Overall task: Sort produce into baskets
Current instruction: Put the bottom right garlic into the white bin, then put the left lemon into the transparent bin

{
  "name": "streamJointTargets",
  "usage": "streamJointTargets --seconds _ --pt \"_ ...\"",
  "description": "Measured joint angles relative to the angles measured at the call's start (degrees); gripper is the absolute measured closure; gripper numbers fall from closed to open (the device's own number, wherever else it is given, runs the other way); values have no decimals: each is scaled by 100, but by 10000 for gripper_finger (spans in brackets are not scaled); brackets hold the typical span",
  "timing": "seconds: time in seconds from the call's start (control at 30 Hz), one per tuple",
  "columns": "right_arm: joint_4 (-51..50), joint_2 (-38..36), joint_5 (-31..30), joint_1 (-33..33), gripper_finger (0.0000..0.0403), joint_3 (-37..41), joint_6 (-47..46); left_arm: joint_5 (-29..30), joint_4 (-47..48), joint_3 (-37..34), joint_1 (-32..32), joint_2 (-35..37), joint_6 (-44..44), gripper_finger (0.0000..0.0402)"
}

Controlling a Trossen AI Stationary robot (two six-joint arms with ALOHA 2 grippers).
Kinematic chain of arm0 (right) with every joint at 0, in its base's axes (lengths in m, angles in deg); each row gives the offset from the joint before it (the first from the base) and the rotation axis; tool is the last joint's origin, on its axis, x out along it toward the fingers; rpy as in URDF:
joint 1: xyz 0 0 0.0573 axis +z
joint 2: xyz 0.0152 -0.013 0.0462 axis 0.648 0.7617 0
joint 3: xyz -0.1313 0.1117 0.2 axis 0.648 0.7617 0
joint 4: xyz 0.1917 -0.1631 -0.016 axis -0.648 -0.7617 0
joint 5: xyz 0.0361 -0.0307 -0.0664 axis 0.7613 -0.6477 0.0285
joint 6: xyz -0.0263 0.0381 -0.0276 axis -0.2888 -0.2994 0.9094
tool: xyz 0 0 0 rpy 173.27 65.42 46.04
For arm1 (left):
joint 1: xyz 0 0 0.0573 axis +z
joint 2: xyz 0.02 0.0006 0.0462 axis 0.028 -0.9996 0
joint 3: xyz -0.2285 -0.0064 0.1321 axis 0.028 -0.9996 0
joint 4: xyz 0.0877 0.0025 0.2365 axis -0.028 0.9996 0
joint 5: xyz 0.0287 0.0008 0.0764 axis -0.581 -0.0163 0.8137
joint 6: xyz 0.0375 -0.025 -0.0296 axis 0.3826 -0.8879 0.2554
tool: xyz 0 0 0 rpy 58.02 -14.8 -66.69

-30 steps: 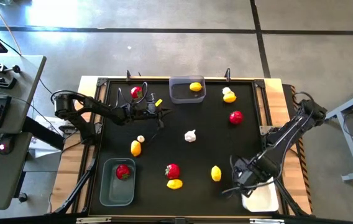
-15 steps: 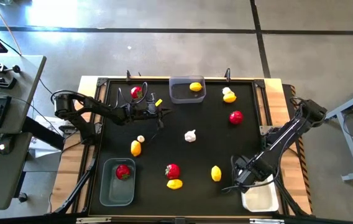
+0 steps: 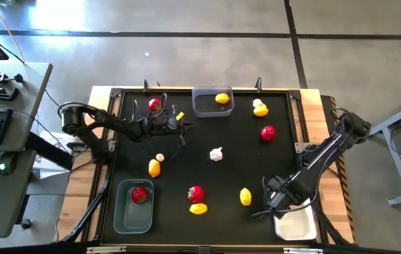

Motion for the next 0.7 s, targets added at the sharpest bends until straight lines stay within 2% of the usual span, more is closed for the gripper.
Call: streamJointTargets --seconds 0.23,0.4,0.5,0.57,0.63,0.7 --pt "-1010 -1 -80 -34 240 -941 342 0 63 0 0 0 72 401" --pt "-1901 -35 -502 -294 299 -1538 403 0 101 0 0 0 70 401" --pt "-2175 -35 -1319 -540 358 -1643 1066 -36 157 0 -9 10 -65 401" --pt "-1965 -36 -2145 -727 390 -1608 1872 -350 267 0 -12 110 -254 401" --pt "-1423 -37 -3062 -913 391 -1443 2584 -819 512 0 -33 311 -327 401" --pt "-534 -37 -3651 -1160 385 -1181 3287 -1140 1059 0 -73 618 -340 401"
